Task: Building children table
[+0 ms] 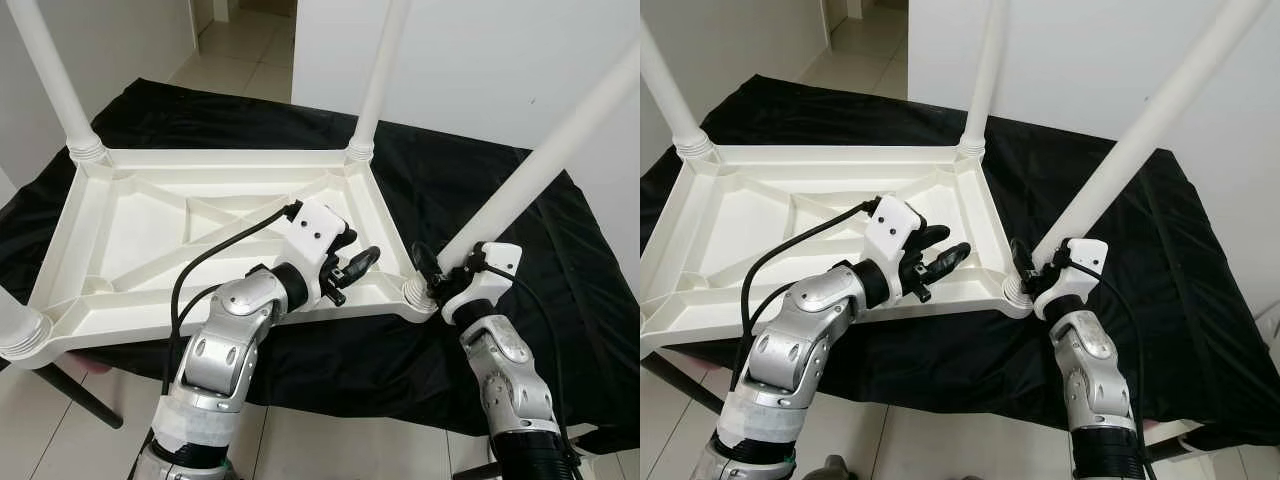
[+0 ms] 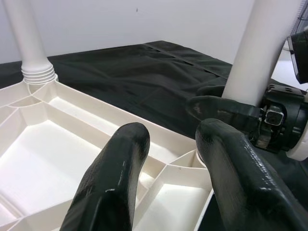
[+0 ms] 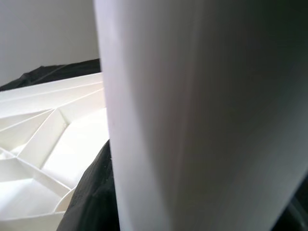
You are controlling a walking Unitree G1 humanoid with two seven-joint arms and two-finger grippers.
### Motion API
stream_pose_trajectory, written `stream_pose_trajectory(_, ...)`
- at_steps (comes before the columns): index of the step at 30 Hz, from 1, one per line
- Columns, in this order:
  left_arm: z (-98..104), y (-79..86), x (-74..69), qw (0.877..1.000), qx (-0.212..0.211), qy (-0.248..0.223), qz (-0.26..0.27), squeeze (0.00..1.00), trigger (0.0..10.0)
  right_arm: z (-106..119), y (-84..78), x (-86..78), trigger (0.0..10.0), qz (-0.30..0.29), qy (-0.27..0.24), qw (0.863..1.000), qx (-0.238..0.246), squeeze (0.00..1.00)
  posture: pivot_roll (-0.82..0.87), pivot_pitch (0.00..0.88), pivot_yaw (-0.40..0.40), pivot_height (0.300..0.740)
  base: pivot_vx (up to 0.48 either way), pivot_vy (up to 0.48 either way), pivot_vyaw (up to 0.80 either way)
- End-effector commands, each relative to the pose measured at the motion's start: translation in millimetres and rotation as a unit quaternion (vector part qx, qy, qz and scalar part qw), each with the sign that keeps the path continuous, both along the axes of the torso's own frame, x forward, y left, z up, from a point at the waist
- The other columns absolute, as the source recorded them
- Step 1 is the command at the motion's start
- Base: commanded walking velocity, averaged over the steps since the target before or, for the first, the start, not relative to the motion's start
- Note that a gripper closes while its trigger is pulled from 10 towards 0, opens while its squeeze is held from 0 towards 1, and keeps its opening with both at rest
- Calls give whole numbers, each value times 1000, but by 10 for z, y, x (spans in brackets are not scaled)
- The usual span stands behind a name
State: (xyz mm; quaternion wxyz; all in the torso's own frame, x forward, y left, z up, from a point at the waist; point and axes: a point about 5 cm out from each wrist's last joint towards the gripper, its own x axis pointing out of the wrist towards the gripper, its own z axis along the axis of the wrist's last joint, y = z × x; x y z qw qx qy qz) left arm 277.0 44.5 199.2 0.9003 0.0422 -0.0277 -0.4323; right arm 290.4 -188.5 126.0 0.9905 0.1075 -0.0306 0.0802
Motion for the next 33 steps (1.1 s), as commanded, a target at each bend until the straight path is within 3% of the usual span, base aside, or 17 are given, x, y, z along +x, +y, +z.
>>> stream_pose_trajectory(1, 53, 35, 29, 998, -5, -11, 60, 0, 10000, -421, -133, -129, 10000, -50, 100, 994, 10, 0, 144, 59, -74, 740, 0, 0, 0)
stream_pose_trajectory(3, 53, 38, 28, 998, -5, -11, 61, 0, 10000, -426, -131, -141, 10000, -53, 97, 994, 12, 0, 144, 62, -74, 740, 0, 0, 0)
stream_pose_trajectory(7, 55, 45, 30, 998, -5, -10, 62, 0, 10000, -427, -68, -171, 10000, -39, 80, 993, -73, 0, 143, 64, -72, 740, 0, 0, 0)
stream_pose_trajectory(16, 73, 66, 30, 998, -5, -11, 65, 0, 10000, -441, -28, -239, 10000, 2, 49, 985, -162, 0, 145, 75, -64, 740, 0, 0, 0)
stream_pose_trajectory(19, 75, 72, 31, 998, -5, -11, 66, 0, 10000, -432, -26, -253, 10000, 6, 41, 985, -170, 0, 145, 75, -64, 740, 0, 0, 0)
stream_pose_trajectory(23, 90, 93, 42, 997, -5, -11, 70, 0, 10000, -386, 5, -349, 10000, 30, -8, 983, -183, 0, 147, 84, -58, 740, 0, 0, 0)
stream_pose_trajectory(33, 98, 111, 45, 997, -3, -11, 71, 0, 10000, -480, 17, -409, 10000, 32, -12, 982, -185, 0, 149, 85, -50, 740, 0, 0, 0)
